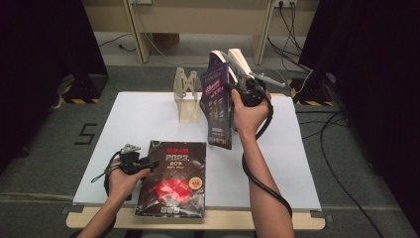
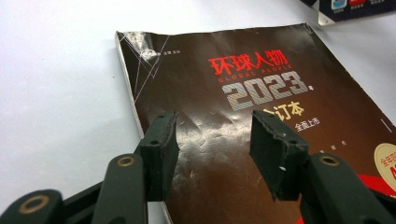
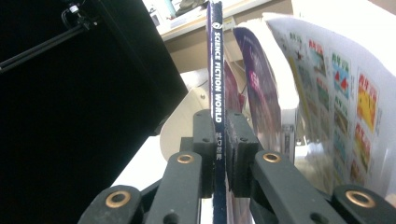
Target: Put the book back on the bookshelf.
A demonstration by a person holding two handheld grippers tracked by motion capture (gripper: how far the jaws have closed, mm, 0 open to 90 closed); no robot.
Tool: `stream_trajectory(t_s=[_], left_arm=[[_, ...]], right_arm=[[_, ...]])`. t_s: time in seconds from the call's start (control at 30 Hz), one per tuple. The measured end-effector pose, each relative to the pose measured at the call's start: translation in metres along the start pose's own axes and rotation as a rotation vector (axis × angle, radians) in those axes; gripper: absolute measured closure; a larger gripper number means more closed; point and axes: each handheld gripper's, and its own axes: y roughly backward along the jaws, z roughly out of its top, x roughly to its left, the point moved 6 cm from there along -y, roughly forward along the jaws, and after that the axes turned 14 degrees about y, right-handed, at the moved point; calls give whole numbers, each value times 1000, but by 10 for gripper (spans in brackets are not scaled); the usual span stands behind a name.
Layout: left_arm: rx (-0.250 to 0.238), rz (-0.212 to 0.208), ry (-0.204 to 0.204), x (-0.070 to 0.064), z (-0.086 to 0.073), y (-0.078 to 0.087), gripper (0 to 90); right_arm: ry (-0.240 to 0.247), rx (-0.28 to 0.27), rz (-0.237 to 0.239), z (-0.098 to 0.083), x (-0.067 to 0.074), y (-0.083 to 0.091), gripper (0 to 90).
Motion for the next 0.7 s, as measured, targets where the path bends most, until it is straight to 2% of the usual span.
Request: stream_trajectory(t_s=[0.43,0.57,0.7], left_arm=[[2,-2,4,1,-1,-2,507],[6,-3,1,2,-2,-2,507],[8,-1,1,3,-2,-2,508]], right_arm=[[40,-104,-66,26,-6,-17,846],[83,-116,-102,21,-6,-26,844],[132,-90,-139,5,-3,-29,843]])
